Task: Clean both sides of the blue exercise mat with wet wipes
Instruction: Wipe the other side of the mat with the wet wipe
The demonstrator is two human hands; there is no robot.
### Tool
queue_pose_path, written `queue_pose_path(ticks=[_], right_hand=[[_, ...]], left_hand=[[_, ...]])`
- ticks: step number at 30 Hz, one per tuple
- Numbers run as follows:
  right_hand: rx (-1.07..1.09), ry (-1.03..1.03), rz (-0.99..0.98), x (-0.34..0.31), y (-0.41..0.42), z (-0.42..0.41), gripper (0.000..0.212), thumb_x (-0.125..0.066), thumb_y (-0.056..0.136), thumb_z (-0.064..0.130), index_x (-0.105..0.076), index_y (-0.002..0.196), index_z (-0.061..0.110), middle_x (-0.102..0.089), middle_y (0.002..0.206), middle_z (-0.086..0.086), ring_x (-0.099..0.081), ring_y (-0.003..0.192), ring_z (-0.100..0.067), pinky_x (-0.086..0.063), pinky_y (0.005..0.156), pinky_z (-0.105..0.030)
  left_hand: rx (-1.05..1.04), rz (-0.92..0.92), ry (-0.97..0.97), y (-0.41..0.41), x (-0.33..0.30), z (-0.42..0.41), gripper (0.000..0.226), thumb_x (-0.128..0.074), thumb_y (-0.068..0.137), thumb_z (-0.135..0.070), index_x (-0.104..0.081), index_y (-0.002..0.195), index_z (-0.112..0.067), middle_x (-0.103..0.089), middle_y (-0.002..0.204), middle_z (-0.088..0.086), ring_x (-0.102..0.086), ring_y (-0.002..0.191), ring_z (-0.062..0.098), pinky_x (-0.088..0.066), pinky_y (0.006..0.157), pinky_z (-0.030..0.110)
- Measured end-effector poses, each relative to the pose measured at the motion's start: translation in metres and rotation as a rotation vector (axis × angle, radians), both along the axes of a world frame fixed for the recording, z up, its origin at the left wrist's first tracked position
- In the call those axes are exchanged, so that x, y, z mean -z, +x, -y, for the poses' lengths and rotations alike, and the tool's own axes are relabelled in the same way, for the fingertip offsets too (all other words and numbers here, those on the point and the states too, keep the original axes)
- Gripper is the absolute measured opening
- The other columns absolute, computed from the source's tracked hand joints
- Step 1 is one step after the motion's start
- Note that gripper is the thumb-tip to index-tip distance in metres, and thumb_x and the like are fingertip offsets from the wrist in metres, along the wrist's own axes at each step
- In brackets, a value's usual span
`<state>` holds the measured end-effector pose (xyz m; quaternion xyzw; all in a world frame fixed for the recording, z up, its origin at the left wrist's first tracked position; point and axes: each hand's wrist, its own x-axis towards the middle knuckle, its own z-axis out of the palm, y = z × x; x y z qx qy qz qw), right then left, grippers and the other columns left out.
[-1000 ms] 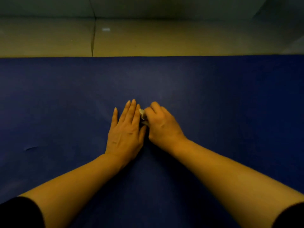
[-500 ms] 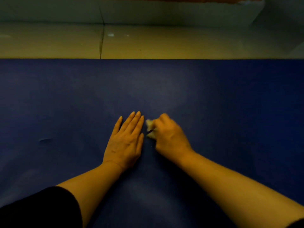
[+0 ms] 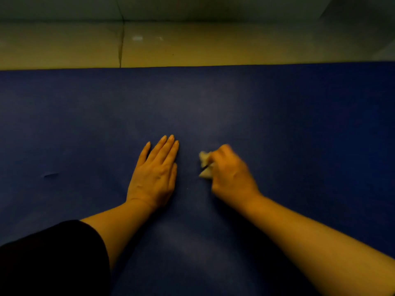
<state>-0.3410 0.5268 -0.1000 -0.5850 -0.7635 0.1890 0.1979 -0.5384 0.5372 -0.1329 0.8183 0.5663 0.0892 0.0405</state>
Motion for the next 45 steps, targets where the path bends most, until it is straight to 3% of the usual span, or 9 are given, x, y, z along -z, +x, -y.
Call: queue_pose_path(ticks=[3,11,17,20,23,29,35,41,45], right_hand=[[0.387,-0.023,-0.013,0.0,0.014,-0.022,0.017,-0.063,0.082,0.006,-0.059,0.098,0.003,-0.052,0.104,-0.018,-0.056,0.085,-0.039,-0.045,0.073,-0.042],[-0.305,0.015,0.097,0.001,-0.031,0.035,0.035,-0.078,0.06,0.002,-0.055,0.081,0.016,-0.053,0.081,-0.01,-0.051,0.062,-0.03,-0.043,0.048,-0.034],[0.345,0.13,0.162,-0.001,0.011,0.015,0.015,-0.064,0.084,0.01,-0.054,0.074,0.009,-0.051,0.08,-0.017,-0.05,0.059,-0.036,-0.036,0.049,-0.036],[0.026,0.113,0.114,-0.001,-0.046,0.059,0.021,-0.068,0.062,0.0,-0.059,0.077,0.013,-0.054,0.08,-0.012,-0.048,0.059,-0.032,-0.039,0.049,-0.033],[-0.182,0.014,0.119,-0.004,-0.044,0.077,0.028,-0.071,0.058,-0.002,-0.058,0.078,0.012,-0.054,0.081,-0.012,-0.049,0.06,-0.032,-0.042,0.046,-0.032],[0.445,0.039,0.193,-0.007,0.026,0.053,0.014,-0.06,0.088,0.008,-0.056,0.076,0.001,-0.052,0.087,-0.024,-0.052,0.064,-0.041,-0.033,0.053,-0.037],[-0.086,-0.014,0.105,-0.015,-0.033,0.123,0.023,-0.072,0.063,-0.001,-0.057,0.076,0.012,-0.054,0.08,-0.013,-0.051,0.06,-0.033,-0.044,0.048,-0.032],[0.445,-0.112,0.175,-0.018,0.03,0.104,0.021,-0.05,0.095,0.016,-0.058,0.085,-0.001,-0.05,0.099,-0.022,-0.054,0.081,-0.041,-0.041,0.066,-0.043],[0.126,-0.153,0.04,-0.019,-0.03,0.138,0.008,-0.058,0.086,0.007,-0.064,0.091,0.004,-0.055,0.097,-0.02,-0.055,0.08,-0.039,-0.041,0.066,-0.039]], left_hand=[[0.001,0.011,-0.015,-0.001,-0.001,0.0,0.055,-0.028,0.096,-0.028,-0.041,0.143,-0.002,-0.04,0.149,0.013,-0.035,0.14,0.026,-0.015,0.116,0.042],[0.009,0.044,-0.026,0.0,-0.002,0.001,0.057,-0.032,0.088,-0.02,-0.046,0.139,0.001,-0.045,0.146,0.016,-0.04,0.136,0.03,-0.017,0.113,0.044],[-0.004,-0.068,-0.098,0.004,-0.006,0.003,0.058,-0.024,0.094,-0.025,-0.037,0.145,-0.002,-0.037,0.151,0.014,-0.032,0.142,0.03,-0.021,0.116,0.051],[-0.039,-0.134,-0.147,0.009,-0.008,0.005,0.065,-0.011,0.091,-0.027,-0.026,0.15,-0.004,-0.026,0.157,0.013,-0.023,0.145,0.029,-0.014,0.117,0.051],[-0.121,-0.195,-0.226,0.018,-0.011,0.009,0.058,-0.013,0.099,-0.023,0.002,0.154,-0.011,0.004,0.162,0.005,0.003,0.149,0.021,0.001,0.119,0.046],[-0.133,-0.129,-0.334,0.025,-0.026,0.051,0.057,-0.023,0.105,-0.021,0.004,0.154,-0.014,0.01,0.162,0.004,0.01,0.149,0.022,0.004,0.119,0.047],[-0.15,-0.09,-0.464,0.036,-0.042,0.1,0.06,-0.03,0.103,-0.022,0.0,0.154,-0.012,0.009,0.162,0.009,0.008,0.149,0.024,0.002,0.118,0.045],[-0.141,-0.107,-0.576,0.038,-0.06,0.127,0.057,-0.025,0.105,-0.022,0.001,0.155,-0.014,0.008,0.162,0.006,0.008,0.149,0.022,0.002,0.12,0.043],[-0.134,-0.088,-0.609,0.039,-0.067,0.152,0.057,-0.027,0.104,-0.022,-0.001,0.155,-0.014,0.006,0.162,0.006,0.006,0.149,0.022,0.0,0.119,0.042]])
